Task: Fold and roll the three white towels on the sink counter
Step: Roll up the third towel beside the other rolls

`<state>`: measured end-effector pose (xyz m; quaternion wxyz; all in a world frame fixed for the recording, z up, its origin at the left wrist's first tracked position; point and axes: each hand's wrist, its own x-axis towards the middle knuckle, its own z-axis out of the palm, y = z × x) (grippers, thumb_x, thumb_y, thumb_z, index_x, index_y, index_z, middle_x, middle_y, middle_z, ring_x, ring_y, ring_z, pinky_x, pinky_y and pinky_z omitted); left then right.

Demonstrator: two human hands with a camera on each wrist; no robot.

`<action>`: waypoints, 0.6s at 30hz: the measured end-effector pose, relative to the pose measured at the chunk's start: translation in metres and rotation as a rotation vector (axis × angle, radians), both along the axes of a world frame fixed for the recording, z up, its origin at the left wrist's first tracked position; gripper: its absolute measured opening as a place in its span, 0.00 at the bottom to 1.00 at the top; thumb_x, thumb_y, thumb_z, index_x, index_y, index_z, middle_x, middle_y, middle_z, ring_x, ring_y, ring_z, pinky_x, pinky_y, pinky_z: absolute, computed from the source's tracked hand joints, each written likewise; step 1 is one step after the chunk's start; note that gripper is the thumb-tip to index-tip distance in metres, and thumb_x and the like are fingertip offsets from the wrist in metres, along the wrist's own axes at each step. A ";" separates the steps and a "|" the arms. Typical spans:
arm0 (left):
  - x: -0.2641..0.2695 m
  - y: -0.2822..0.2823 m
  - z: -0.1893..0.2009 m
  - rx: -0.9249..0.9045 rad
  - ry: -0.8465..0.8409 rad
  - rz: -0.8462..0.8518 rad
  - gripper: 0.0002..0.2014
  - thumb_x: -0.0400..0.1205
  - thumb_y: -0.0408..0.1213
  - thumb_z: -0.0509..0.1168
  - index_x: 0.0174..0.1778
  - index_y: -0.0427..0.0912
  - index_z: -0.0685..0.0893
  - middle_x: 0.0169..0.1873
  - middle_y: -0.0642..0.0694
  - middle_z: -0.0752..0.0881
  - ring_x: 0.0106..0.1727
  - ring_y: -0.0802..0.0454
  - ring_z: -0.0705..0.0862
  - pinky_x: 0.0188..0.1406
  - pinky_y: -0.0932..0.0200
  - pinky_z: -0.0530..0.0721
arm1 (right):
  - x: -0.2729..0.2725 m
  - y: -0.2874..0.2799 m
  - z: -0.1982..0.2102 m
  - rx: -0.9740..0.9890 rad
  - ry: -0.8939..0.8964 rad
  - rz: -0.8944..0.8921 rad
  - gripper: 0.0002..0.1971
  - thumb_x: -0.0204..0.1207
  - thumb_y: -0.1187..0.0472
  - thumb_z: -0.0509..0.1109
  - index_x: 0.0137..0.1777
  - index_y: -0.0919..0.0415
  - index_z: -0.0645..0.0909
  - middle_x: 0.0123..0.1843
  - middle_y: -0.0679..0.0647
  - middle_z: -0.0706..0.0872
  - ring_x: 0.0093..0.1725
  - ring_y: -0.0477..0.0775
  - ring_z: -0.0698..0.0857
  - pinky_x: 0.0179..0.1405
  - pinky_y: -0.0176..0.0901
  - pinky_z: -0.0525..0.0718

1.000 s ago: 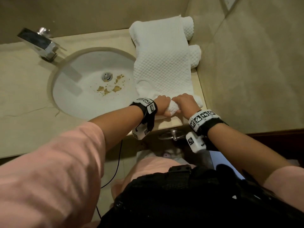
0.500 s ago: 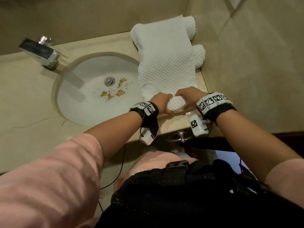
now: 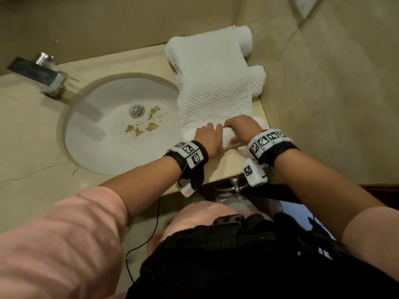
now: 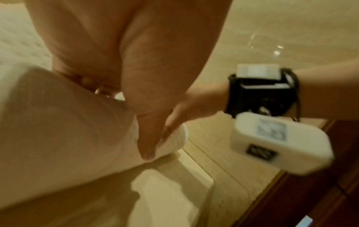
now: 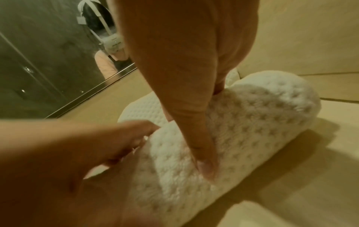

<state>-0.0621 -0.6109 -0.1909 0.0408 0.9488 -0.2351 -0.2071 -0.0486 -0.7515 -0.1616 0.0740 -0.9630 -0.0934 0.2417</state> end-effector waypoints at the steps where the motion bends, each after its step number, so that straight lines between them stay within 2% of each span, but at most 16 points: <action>1: -0.006 -0.001 -0.003 0.018 -0.036 -0.008 0.34 0.76 0.53 0.70 0.72 0.37 0.67 0.62 0.37 0.76 0.58 0.38 0.77 0.56 0.49 0.72 | 0.004 -0.001 0.000 0.015 0.022 0.000 0.25 0.64 0.64 0.80 0.63 0.55 0.83 0.58 0.55 0.87 0.58 0.57 0.84 0.56 0.45 0.77; 3: -0.012 -0.003 -0.009 0.060 -0.089 0.001 0.37 0.74 0.52 0.72 0.72 0.36 0.66 0.63 0.37 0.75 0.61 0.39 0.75 0.59 0.49 0.71 | 0.010 -0.002 -0.004 0.026 0.044 0.021 0.25 0.63 0.63 0.81 0.62 0.56 0.83 0.58 0.55 0.87 0.58 0.57 0.83 0.56 0.44 0.77; 5: -0.007 -0.004 -0.009 0.065 -0.100 0.017 0.31 0.76 0.49 0.70 0.69 0.37 0.68 0.63 0.38 0.75 0.62 0.39 0.73 0.59 0.49 0.70 | 0.008 -0.002 -0.008 0.015 0.033 0.054 0.26 0.63 0.59 0.81 0.63 0.57 0.82 0.59 0.57 0.83 0.60 0.59 0.81 0.59 0.47 0.76; 8: 0.012 -0.001 -0.005 0.062 -0.017 -0.027 0.30 0.75 0.51 0.70 0.66 0.37 0.70 0.63 0.38 0.75 0.64 0.39 0.71 0.61 0.48 0.69 | -0.010 -0.010 -0.022 0.016 -0.112 0.063 0.36 0.59 0.55 0.83 0.69 0.58 0.75 0.64 0.59 0.74 0.64 0.61 0.72 0.65 0.50 0.69; 10: 0.027 0.002 0.001 0.067 0.072 -0.057 0.33 0.74 0.52 0.71 0.69 0.37 0.68 0.65 0.36 0.73 0.66 0.38 0.71 0.63 0.46 0.69 | -0.020 -0.016 -0.029 0.045 -0.201 0.073 0.41 0.54 0.57 0.84 0.69 0.57 0.71 0.63 0.57 0.73 0.62 0.60 0.72 0.64 0.50 0.67; 13: 0.037 -0.001 0.011 0.078 0.144 -0.044 0.34 0.75 0.50 0.72 0.71 0.36 0.68 0.68 0.34 0.69 0.66 0.37 0.72 0.63 0.47 0.73 | -0.013 -0.015 -0.026 0.074 -0.213 0.040 0.33 0.56 0.59 0.82 0.61 0.56 0.74 0.58 0.54 0.76 0.59 0.58 0.74 0.59 0.48 0.68; 16: 0.017 -0.014 0.007 0.133 -0.003 0.032 0.27 0.79 0.41 0.67 0.71 0.36 0.67 0.69 0.37 0.68 0.64 0.38 0.74 0.56 0.49 0.75 | 0.003 -0.011 -0.019 0.072 -0.138 0.048 0.29 0.59 0.61 0.82 0.60 0.57 0.77 0.62 0.55 0.76 0.63 0.60 0.72 0.59 0.48 0.69; 18: 0.000 -0.019 -0.001 0.198 -0.073 0.024 0.24 0.77 0.38 0.66 0.67 0.38 0.71 0.62 0.40 0.75 0.59 0.43 0.77 0.52 0.53 0.75 | 0.010 -0.013 -0.017 0.082 -0.116 0.035 0.32 0.57 0.60 0.84 0.63 0.57 0.79 0.65 0.58 0.73 0.66 0.61 0.69 0.60 0.48 0.70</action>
